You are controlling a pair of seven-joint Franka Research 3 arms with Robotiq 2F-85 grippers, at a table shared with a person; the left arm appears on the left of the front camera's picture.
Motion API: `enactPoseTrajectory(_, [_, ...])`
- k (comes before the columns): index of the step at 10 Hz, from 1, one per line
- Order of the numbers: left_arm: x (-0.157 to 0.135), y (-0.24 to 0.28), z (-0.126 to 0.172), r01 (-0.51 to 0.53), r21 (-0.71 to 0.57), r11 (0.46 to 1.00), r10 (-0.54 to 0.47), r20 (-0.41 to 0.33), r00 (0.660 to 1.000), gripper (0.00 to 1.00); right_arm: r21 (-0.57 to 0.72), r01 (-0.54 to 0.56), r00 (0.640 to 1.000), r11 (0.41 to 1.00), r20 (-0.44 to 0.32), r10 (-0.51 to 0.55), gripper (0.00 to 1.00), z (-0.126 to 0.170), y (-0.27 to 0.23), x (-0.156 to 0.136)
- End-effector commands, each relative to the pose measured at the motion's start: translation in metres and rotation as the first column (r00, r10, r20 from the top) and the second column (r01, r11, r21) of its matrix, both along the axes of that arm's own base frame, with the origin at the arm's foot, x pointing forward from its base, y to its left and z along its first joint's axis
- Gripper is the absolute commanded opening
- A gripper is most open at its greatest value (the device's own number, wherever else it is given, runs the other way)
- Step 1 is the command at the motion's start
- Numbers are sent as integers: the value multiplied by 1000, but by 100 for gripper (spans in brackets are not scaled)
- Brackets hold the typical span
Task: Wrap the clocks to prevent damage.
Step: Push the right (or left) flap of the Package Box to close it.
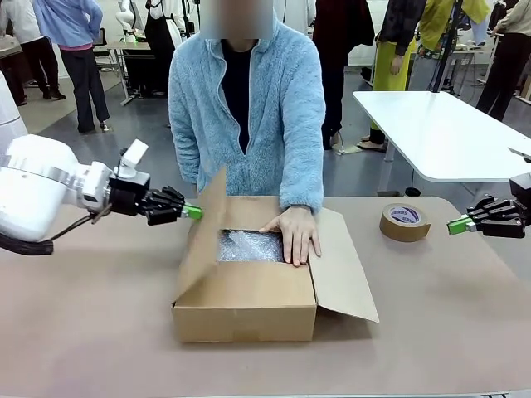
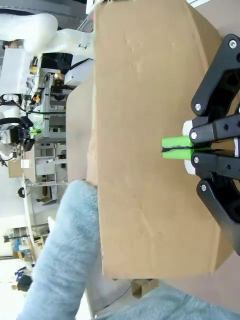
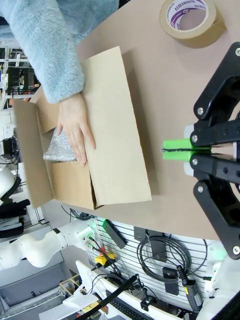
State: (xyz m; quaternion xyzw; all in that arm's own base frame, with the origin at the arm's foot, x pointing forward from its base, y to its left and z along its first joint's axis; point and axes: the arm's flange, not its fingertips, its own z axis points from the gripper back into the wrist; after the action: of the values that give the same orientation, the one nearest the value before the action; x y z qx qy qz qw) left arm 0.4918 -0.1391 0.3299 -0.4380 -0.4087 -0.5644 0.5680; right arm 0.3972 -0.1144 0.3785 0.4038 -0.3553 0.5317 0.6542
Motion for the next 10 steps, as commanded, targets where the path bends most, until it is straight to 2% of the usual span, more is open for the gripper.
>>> enactPoseTrajectory(1, [6,-19,-17,29,42,999,-26,-51,998,0,-21,2,1000,1000,-2,-2,1,0,0,-3])
enactPoseTrajectory(3, [-5,-18,-31,18,63,998,-14,-65,998,0,-21,2,1000,1000,-2,-2,1,0,0,-3])
enactPoseTrajectory(6, [-6,-4,-32,11,88,996,-4,-76,997,0,-21,2,1000,1000,-2,-2,1,0,0,-3])
enactPoseTrajectory(7, [-5,1,-24,32,96,995,-25,-72,997,0,-21,2,1000,1000,-2,-2,1,0,0,-3])
enactPoseTrajectory(8, [-3,-15,-28,19,36,999,-17,-66,998,0,-21,2,1000,1000,-2,-2,1,0,0,-3])
enactPoseTrajectory(10, [-3,-15,-28,19,36,999,-17,-66,998,0,-21,2,1000,1000,-2,-2,1,0,0,-3])
